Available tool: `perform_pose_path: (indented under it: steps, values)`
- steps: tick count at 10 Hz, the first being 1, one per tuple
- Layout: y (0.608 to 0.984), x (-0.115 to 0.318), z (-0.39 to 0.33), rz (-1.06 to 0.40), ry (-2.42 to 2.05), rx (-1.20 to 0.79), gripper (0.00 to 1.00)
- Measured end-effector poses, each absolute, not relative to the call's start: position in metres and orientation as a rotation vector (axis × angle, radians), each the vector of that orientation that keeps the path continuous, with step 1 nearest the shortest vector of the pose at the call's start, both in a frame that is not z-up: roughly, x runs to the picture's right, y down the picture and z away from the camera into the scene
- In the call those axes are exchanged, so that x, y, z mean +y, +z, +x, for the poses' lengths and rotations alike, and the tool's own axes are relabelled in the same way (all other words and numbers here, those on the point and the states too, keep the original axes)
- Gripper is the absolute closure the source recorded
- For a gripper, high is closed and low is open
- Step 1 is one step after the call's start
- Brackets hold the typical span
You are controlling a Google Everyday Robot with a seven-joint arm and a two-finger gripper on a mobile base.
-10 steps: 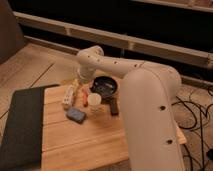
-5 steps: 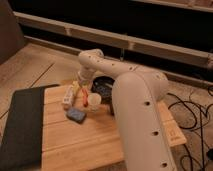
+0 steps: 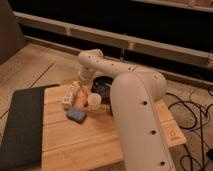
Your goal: Place the pepper in the ceramic cup
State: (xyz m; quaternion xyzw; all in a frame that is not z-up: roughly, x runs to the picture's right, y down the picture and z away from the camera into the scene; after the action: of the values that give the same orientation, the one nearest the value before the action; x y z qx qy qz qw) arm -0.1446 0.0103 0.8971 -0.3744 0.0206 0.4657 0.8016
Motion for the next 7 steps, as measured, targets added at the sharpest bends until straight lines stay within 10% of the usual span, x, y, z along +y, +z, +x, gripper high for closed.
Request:
perform_pose_path:
  steps: [7]
  values:
    - [0.9,0.024,-0.153,-0.812,0.922,-0.055,0.35]
